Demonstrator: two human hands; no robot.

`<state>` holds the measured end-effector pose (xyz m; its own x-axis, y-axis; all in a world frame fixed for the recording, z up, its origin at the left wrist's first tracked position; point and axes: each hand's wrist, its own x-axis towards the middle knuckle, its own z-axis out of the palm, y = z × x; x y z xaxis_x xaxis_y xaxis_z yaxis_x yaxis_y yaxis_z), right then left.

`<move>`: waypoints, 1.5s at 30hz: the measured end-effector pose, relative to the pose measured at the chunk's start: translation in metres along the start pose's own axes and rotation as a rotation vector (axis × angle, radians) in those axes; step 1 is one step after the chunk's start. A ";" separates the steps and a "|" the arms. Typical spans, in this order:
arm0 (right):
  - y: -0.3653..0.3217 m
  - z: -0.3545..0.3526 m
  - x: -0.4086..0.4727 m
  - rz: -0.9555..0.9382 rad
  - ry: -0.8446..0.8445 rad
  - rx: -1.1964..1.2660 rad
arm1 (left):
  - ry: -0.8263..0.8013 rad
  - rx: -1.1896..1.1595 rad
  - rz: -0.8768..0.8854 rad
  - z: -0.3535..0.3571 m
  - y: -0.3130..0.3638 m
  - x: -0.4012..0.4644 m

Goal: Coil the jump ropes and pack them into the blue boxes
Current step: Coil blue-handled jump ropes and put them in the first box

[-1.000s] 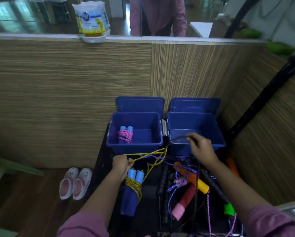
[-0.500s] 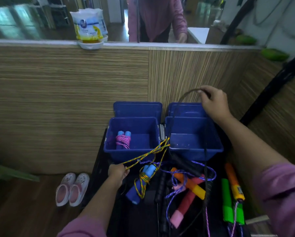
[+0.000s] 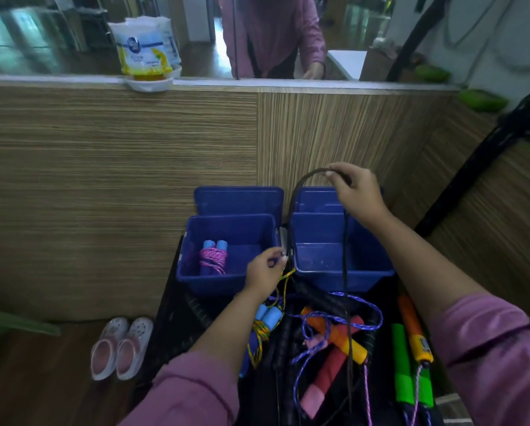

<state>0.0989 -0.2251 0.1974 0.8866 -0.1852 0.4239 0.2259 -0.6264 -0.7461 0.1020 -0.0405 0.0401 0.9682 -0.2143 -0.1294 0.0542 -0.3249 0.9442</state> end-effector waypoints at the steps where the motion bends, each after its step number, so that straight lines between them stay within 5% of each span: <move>1: 0.002 -0.002 0.000 0.009 0.009 0.019 | -0.012 0.005 -0.003 0.003 0.001 0.002; 11: 0.035 -0.021 -0.009 0.190 0.113 0.164 | -0.045 0.138 -0.025 0.026 -0.009 0.009; 19: 0.105 -0.010 -0.048 0.626 -0.150 -0.639 | -0.005 0.276 0.163 0.024 -0.020 0.001; 21: 0.098 0.007 -0.058 0.534 -0.256 -0.811 | -0.001 0.265 0.191 0.025 -0.017 0.000; 24: 0.090 0.036 -0.068 -0.138 -0.283 -0.864 | -0.024 0.263 0.222 0.025 -0.011 0.002; 26: 0.090 0.059 -0.070 -0.423 -0.439 -0.841 | -0.039 0.286 0.265 0.026 -0.007 0.003; 31: 0.083 0.075 -0.069 -0.160 -0.758 -0.891 | 0.012 0.235 0.237 0.018 -0.012 0.000; 40: 0.073 0.036 -0.047 -0.055 -0.225 -0.371 | -0.028 0.293 0.266 0.006 -0.038 -0.014; 45: 0.062 0.031 -0.045 -0.059 -0.296 -0.310 | 0.060 0.037 0.100 0.004 -0.023 -0.012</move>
<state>0.0856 -0.2321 0.1165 0.9637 0.0546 0.2613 0.1873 -0.8358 -0.5161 0.0883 -0.0344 0.0190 0.9812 -0.1925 -0.0158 -0.0513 -0.3384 0.9396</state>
